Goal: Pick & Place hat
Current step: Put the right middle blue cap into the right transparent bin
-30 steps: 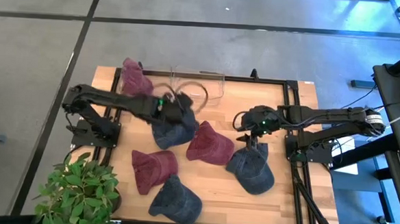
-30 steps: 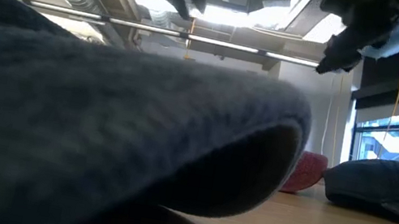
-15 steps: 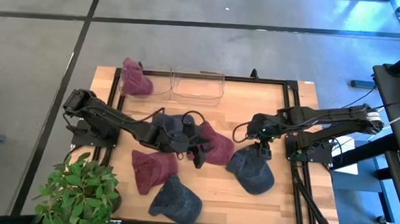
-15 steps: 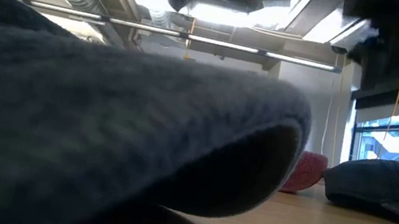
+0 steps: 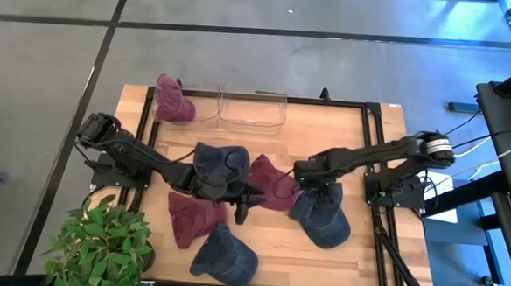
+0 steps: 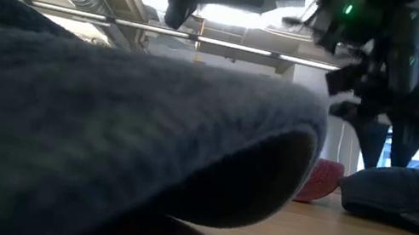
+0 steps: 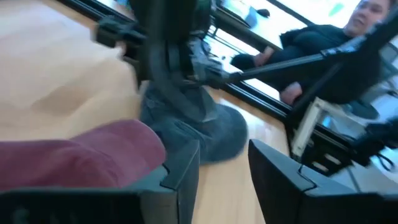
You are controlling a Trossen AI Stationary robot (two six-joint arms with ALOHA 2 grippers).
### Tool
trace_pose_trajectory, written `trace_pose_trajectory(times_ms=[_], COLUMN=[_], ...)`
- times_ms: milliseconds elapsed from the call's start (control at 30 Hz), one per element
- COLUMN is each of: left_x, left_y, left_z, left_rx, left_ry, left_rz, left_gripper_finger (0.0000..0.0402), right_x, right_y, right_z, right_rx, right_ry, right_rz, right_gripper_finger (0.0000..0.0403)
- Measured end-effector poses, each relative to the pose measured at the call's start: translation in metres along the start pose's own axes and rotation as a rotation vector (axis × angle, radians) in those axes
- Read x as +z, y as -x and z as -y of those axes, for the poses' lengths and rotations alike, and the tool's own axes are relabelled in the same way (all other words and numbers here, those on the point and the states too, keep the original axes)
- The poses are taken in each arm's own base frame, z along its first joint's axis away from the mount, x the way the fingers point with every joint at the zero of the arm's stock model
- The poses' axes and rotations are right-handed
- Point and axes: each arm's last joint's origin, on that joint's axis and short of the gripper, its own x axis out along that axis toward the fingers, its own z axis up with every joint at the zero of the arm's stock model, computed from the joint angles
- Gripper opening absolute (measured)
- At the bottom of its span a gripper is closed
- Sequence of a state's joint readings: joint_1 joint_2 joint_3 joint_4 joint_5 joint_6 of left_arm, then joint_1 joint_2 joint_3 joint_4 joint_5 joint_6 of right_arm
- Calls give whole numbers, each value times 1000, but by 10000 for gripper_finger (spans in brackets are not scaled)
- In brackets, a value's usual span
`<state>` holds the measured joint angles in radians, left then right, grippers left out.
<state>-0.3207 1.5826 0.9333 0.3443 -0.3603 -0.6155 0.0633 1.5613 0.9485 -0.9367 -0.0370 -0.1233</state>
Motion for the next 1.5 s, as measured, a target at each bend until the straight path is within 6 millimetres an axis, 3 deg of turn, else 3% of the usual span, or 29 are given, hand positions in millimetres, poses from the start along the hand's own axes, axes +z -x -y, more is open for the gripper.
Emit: trace_pose_trajectory(times_ms=[167, 500, 633, 833, 1000, 1167, 1500], left_x=[-3, -4, -4, -3, -3, -2, 1], left_y=[2, 2, 2, 2, 2, 1, 0], left_z=[4, 5, 5, 4, 4, 3, -1], left_rx=[-20, -24, -23, -5, 1, 4, 9], left_ry=[2, 18, 18, 19, 20, 42, 98], left_rz=[-16, -18, -19, -5, -1, 0, 11], left_gripper_finger=[131, 131, 131, 131, 131, 131, 131], right_x=[4, 7, 6, 3, -5, -18, -33], right_y=[-19, -37, -43, -41, -29, -4, 76], right_z=[9, 18, 18, 18, 20, 17, 6], right_rx=[34, 120, 121, 123, 126, 146, 285], right_ry=[40, 39, 38, 38, 7, -49, -153], right_rz=[-66, -102, -111, -109, -121, -89, 126], right_gripper_finger=[198, 189, 148, 41, 35, 35, 35])
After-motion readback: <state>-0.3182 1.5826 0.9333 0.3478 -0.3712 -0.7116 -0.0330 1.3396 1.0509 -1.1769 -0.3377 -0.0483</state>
